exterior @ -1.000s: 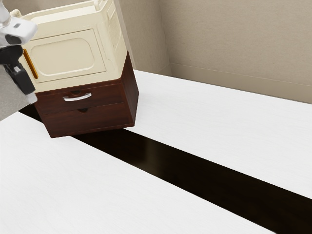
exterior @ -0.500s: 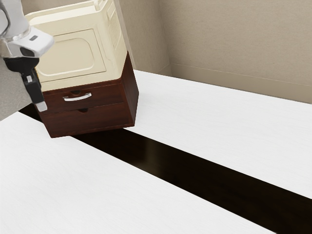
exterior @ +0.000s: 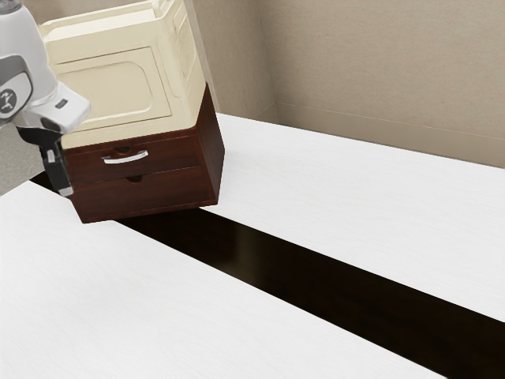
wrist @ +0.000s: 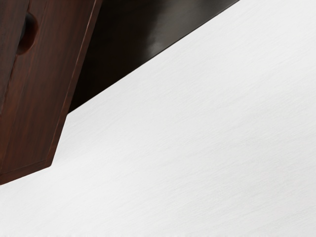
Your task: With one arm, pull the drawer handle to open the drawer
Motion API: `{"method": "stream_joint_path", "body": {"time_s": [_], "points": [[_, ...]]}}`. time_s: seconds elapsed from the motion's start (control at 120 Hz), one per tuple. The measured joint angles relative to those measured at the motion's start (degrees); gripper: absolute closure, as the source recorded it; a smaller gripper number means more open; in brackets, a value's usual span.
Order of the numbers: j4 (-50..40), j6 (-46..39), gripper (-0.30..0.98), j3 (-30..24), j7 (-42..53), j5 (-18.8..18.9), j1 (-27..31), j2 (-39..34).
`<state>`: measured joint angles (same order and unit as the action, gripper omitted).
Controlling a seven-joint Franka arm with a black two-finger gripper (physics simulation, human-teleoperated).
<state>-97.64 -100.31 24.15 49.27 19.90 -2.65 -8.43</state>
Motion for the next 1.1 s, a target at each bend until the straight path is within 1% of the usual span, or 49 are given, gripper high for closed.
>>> {"method": "stream_joint_path", "body": {"time_s": [0.092,0.2,0.392,0.55,0.7,0.967,1.1], "points": [[-0.8,-2.7,0.00,1.9,0.7,0.4,0.2,0.4],[-0.8,-4.7,0.00,2.5,2.0,0.7,0.3,0.2],[1.5,-6.5,0.00,4.6,4.2,0.9,0.4,0.4],[3.9,-7.2,0.00,5.1,6.2,0.9,0.9,2.8],[4.3,-8.1,0.00,5.3,8.1,0.9,0.8,4.9],[5.9,-9.0,0.00,6.2,10.6,0.9,2.4,5.5],[6.7,-9.3,0.00,6.2,11.5,0.9,2.8,7.4]]}}
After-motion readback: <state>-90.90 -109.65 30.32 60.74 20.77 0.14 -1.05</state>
